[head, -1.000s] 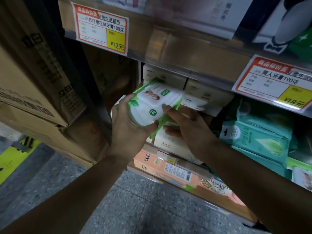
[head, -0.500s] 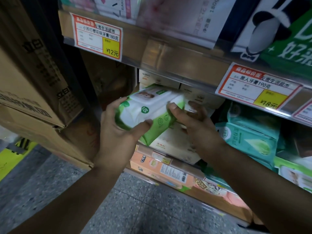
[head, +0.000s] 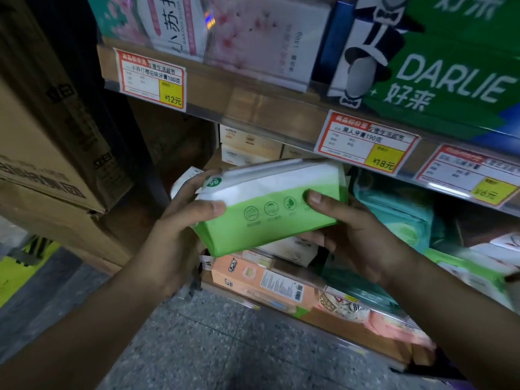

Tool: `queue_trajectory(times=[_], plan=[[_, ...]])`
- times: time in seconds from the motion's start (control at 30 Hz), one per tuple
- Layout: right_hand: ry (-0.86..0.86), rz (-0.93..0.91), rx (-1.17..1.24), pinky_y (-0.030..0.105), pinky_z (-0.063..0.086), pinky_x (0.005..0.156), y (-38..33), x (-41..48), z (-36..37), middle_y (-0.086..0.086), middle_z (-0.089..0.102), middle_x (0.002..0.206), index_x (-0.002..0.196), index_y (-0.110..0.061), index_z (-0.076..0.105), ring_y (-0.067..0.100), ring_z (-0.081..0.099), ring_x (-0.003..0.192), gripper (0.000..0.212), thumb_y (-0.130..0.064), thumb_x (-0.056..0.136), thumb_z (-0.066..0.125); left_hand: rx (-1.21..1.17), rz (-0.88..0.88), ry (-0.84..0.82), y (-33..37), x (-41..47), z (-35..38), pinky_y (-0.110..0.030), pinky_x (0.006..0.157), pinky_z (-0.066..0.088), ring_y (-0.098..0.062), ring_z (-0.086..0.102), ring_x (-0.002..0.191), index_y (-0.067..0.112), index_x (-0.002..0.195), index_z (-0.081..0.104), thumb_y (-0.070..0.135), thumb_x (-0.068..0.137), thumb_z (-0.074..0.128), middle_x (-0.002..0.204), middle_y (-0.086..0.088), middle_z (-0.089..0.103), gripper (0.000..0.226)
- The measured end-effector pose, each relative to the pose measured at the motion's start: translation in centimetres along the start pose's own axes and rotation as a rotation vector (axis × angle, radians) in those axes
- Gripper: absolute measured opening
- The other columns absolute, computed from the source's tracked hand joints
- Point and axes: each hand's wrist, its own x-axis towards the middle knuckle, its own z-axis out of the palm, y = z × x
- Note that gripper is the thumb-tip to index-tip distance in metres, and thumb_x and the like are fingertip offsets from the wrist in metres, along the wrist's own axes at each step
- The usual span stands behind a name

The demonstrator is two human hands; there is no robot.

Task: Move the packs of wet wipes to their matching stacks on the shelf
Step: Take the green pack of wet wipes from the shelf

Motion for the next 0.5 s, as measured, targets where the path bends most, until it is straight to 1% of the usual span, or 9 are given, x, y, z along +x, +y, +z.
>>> queue_trajectory(times=[0.03, 0.1, 0.2, 0.27, 0.33, 0.4, 0.43, 0.47, 0.5], plan=[[0.015, 0.0, -0.008, 0.035, 0.061, 0.08, 0.2, -0.4, 0.2, 0.012, 0.073, 0.121, 0.136, -0.007, 0.052, 0.026, 0.071, 0.108, 0.064, -0.018, 0.077, 0.073, -0.002, -0.016, -0.005, 0.1, 0.0, 0.0, -0.037, 0.07, 0.056, -0.026, 0.068, 0.104, 0.022, 0.13, 0.061, 0.024, 0.059, 0.068, 0.131, -0.01, 0.065, 0.071], [0.031, 0.002, -0.015, 0.039, 0.057, 0.092, 0.6, -1.4, 0.3, 0.012, 0.071, 0.126, 0.138, -0.008, 0.05, 0.027, 0.068, 0.114, 0.065, -0.018, 0.078, 0.072, -0.008, -0.042, -0.017, 0.1, -0.1, 0.3, -0.037, 0.074, 0.056, -0.028, 0.066, 0.109, 0.022, 0.134, 0.058, 0.027, 0.06, 0.068, 0.135, -0.01, 0.063, 0.075], [0.06, 0.012, -0.018, 0.044, 0.049, 0.104, 1.0, -3.0, 0.2, 0.009, 0.069, 0.129, 0.142, -0.012, 0.045, 0.026, 0.066, 0.118, 0.069, -0.021, 0.08, 0.075, -0.033, -0.099, -0.03, 0.1, -0.6, 0.9, -0.046, 0.087, 0.051, -0.036, 0.06, 0.12, 0.021, 0.138, 0.055, 0.027, 0.063, 0.069, 0.136, -0.015, 0.062, 0.077], [0.086, 0.029, -0.047, 0.043, 0.048, 0.103, 1.1, -4.4, 0.0, 0.005, 0.071, 0.127, 0.143, -0.018, 0.044, 0.024, 0.069, 0.114, 0.072, -0.025, 0.08, 0.08, -0.011, -0.121, -0.038, 0.1, -0.8, 1.4, -0.043, 0.085, 0.054, -0.037, 0.061, 0.12, 0.018, 0.136, 0.057, 0.023, 0.068, 0.067, 0.132, -0.016, 0.064, 0.069], [0.083, 0.024, -0.067, 0.042, 0.05, 0.1, 1.4, -5.7, -0.4, 0.003, 0.073, 0.123, 0.14, -0.021, 0.046, 0.024, 0.071, 0.11, 0.071, -0.029, 0.078, 0.079, 0.029, -0.115, -0.062, 0.1, -1.3, 2.2, -0.033, 0.073, 0.058, -0.032, 0.066, 0.113, 0.015, 0.13, 0.061, 0.023, 0.076, 0.062, 0.124, -0.014, 0.069, 0.055], [0.103, 0.035, -0.061, 0.043, 0.051, 0.097, 1.6, -6.9, -0.8, 0.004, 0.073, 0.123, 0.138, -0.021, 0.046, 0.026, 0.072, 0.108, 0.072, -0.028, 0.075, 0.079, 0.086, -0.103, -0.072, -0.2, -1.6, 3.0, -0.028, 0.067, 0.058, -0.027, 0.07, 0.105, 0.016, 0.127, 0.064, 0.022, 0.078, 0.062, 0.119, -0.011, 0.072, 0.05], [0.106, 0.04, -0.06, 0.044, 0.05, 0.098, 1.7, -7.4, -1.0, 0.004, 0.073, 0.124, 0.139, -0.021, 0.045, 0.026, 0.071, 0.11, 0.075, -0.026, 0.074, 0.082, 0.109, -0.098, -0.071, -0.4, -1.8, 3.4, -0.029, 0.068, 0.058, -0.027, 0.071, 0.104, 0.019, 0.127, 0.064, 0.022, 0.076, 0.067, 0.118, -0.011, 0.073, 0.051], [0.11, 0.038, -0.086, 0.045, 0.048, 0.1, 1.7, -7.9, -1.3, 0.003, 0.071, 0.127, 0.141, -0.024, 0.045, 0.026, 0.068, 0.114, 0.08, -0.025, 0.072, 0.086, 0.138, -0.088, -0.069, -0.5, -2.0, 3.6, -0.032, 0.074, 0.059, -0.027, 0.07, 0.106, 0.024, 0.127, 0.064, 0.022, 0.072, 0.073, 0.121, -0.009, 0.072, 0.056], [0.102, 0.022, -0.146, 0.046, 0.046, 0.103, 1.5, -8.7, -1.5, 0.0, 0.068, 0.132, 0.143, -0.03, 0.044, 0.025, 0.064, 0.121, 0.087, -0.027, 0.069, 0.089, 0.192, -0.067, -0.067, -0.7, -2.2, 3.9, -0.036, 0.084, 0.057, -0.026, 0.068, 0.112, 0.032, 0.128, 0.063, 0.024, 0.067, 0.081, 0.128, -0.006, 0.069, 0.065]])
